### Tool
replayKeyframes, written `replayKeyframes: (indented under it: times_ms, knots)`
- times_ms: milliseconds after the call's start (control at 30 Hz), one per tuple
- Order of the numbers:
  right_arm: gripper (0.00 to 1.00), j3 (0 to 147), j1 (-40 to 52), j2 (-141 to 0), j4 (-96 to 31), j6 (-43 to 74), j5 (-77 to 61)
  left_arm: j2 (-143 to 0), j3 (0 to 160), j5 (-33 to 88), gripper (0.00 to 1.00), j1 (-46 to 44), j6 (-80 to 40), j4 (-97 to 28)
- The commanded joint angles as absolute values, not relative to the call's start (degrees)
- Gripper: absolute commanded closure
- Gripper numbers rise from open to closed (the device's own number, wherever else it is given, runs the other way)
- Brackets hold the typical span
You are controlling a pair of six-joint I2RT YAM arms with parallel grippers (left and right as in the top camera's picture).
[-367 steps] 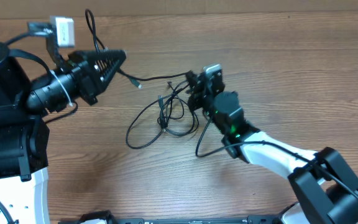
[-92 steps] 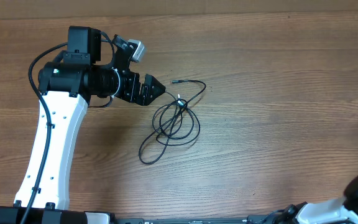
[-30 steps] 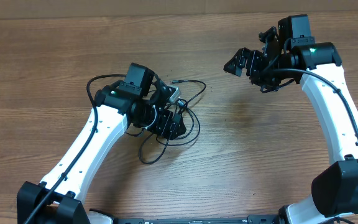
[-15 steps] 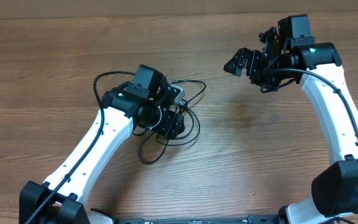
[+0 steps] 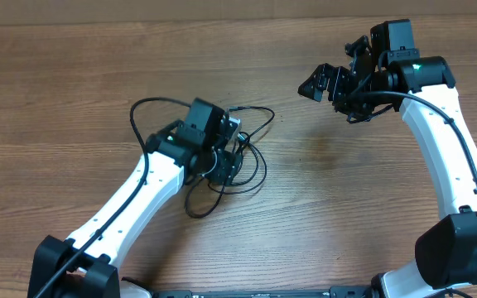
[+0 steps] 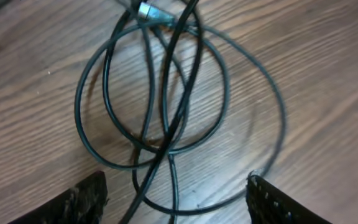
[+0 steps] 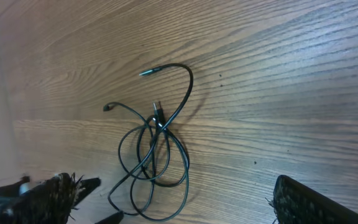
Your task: Untangle cables
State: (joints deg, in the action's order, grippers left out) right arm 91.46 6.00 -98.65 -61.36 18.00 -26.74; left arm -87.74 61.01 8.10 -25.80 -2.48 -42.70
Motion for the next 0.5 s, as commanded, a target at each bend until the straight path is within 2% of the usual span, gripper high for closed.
replayKeyframes:
  times_ms: [0,67,167,267,300,467]
  knots:
    - [0.00,91.9,5.9,-98.1,-61.2,18.0,-26.6,-86.9,57.3,6.0,0.33,-26.0,-6.1,-40.8]
    - [0.00,91.9,5.9,-98.1,-61.2,18.0,-26.6,-86.9,55.2,6.0,0.38,-26.0,-8.1,-39.0]
    - [0.00,91.9,5.9,-98.1,-61.2,18.0,-26.6,-86.9,52.6,6.0,0.57,-26.0,-10.6,-36.4]
    - [0.00,91.9,5.9,-98.1,-61.2,18.0,-26.6,-86.9,51.1,6.0,0.82,-26.0,-12.9,-35.2]
    - [0.00,91.9,5.9,-98.1,-61.2,18.0,-26.6,-86.9,51.1,6.0,0.94,-26.0,-13.4,-35.3]
    - [0.00,91.9,5.9,-98.0,-61.2,18.0,-26.6,-86.8,53.4,6.0,0.96,-25.6,-13.3,-36.5]
